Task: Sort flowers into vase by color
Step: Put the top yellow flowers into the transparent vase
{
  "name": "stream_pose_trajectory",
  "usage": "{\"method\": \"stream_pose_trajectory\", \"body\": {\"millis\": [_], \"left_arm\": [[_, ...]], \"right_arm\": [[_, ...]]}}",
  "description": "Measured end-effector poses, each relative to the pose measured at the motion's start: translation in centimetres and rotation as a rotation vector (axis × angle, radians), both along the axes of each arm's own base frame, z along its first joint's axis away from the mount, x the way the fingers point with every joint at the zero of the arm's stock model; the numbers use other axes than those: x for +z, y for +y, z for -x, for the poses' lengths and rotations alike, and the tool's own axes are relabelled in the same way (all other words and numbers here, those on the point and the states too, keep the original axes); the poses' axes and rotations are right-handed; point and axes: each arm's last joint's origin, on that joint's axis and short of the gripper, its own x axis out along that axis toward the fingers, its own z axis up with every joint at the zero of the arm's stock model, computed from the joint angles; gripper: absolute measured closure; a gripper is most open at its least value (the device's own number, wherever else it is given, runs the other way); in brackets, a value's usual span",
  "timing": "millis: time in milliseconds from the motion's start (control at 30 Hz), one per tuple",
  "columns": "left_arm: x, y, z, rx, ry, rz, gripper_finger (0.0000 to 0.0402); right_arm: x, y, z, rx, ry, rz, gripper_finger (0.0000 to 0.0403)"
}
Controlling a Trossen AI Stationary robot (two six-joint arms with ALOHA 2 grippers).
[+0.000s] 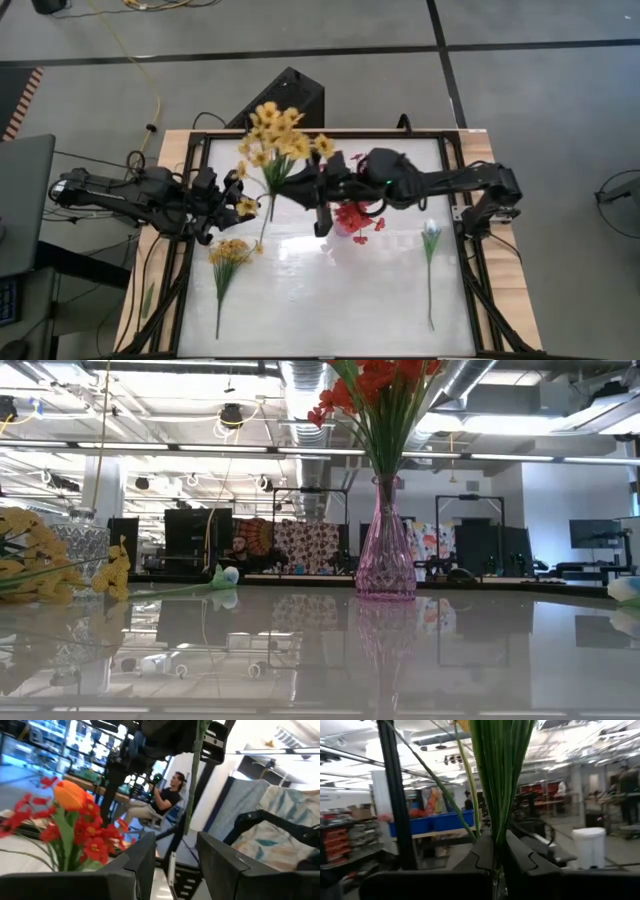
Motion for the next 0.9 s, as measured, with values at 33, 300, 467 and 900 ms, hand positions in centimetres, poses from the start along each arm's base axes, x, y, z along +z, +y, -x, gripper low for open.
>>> {"method": "stream_pose_trajectory", "body": {"millis": [33, 300, 467, 900], "left_arm": [[0.0, 0.0, 0.0, -0.005, 0.005, 0.0, 0.0269], [-0.2, 0.0, 0.0, 0.004, 0.02, 0.003, 0.0269], [-0.2, 0.1, -0.1, 0.022, 0.022, 0.006, 0.0269], [-1.4, -0.5, -2.0, -0.035, 0.091, -0.032, 0.0269]], "right_arm": [[-0.3, 0.1, -0.4, 0.015, 0.007, -0.006, 0.0359], [-2.4, 0.3, -2.0, 0.03, 0.095, -0.043, 0.0359], [-3.4, 0.3, -2.8, 0.009, 0.124, -0.049, 0.0359], [-5.1, -0.2, -4.0, -0.033, 0.182, -0.067, 0.0359]]}}
